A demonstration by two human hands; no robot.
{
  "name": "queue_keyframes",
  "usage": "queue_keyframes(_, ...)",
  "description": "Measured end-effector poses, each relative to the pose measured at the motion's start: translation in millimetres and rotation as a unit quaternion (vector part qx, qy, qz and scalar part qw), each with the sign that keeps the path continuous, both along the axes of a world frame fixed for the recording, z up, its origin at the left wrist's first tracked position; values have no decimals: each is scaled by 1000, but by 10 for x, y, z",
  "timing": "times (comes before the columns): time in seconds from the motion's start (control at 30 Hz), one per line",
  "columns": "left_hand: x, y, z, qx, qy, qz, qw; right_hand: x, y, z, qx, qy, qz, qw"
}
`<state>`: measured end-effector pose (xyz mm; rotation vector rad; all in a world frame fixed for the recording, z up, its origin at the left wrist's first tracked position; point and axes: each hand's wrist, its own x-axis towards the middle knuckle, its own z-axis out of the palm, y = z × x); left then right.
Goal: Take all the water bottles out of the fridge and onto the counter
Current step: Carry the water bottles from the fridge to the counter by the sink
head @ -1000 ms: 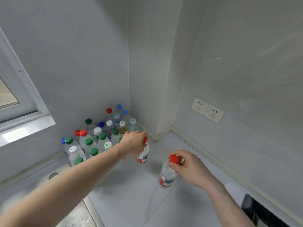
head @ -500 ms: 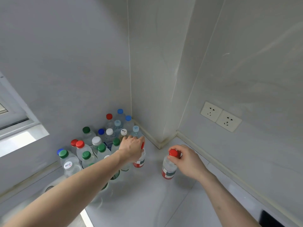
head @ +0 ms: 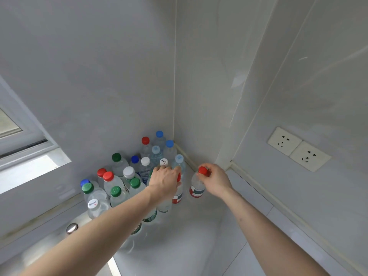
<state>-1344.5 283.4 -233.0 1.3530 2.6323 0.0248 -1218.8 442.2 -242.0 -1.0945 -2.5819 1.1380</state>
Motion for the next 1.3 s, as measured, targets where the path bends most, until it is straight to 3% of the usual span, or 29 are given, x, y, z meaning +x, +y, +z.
queue_keyframes(0.87,-55,-94,35,63,8,23,998,-354,-204,-20,39,-57,85,994)
queue_keyframes(1.3,177,-540,228,113,-8,10,994,48,-353,274,32,-79,95,992)
